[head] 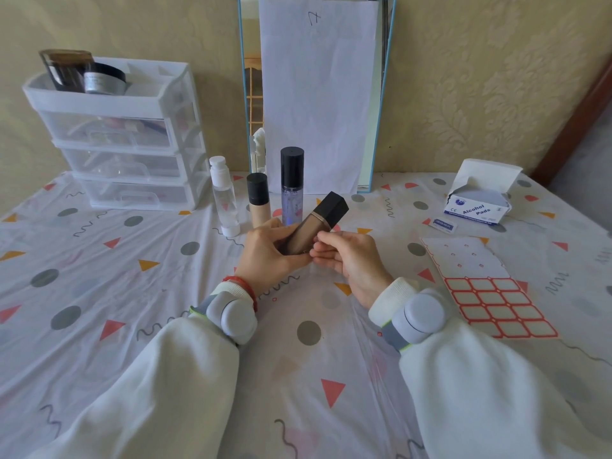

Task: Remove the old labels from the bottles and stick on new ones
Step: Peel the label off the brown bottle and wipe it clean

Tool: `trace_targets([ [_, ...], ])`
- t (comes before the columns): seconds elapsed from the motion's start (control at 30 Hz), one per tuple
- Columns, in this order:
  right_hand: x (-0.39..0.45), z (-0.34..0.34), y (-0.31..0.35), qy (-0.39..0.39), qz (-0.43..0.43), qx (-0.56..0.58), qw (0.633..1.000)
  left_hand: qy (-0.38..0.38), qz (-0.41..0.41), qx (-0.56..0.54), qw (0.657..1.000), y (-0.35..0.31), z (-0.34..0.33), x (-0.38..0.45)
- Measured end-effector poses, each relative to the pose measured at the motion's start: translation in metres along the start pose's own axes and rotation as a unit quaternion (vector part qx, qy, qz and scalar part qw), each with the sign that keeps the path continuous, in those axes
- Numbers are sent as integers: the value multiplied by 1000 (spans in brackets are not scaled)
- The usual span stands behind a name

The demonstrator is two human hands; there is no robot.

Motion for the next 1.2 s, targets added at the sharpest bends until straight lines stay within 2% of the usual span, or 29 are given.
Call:
trace_targets([
  [0.33, 3, 1, 2, -3, 25, -54, 998, 34, 52, -60, 996, 8, -5, 0],
  [0.73, 1, -4, 11, 23, 39, -55, 997, 61, 96, -180, 977, 14, -12, -1],
  [0.97, 1, -5, 14, 21, 40, -62, 997, 56, 124, -205, 969, 22, -12, 0],
  [1.2, -2, -3, 19, 11, 46, -114, 992, 50, 133, -227, 963, 25, -11, 1],
])
Point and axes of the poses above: each hand's wrist, its own x-axis towards the middle knuckle, its own z-axis out of the back of the hand, y = z × x, the point moved 9 cm from there along x, towards the middle knuckle, and after that the axes turned 12 degrees about x, right-handed, at the moved point
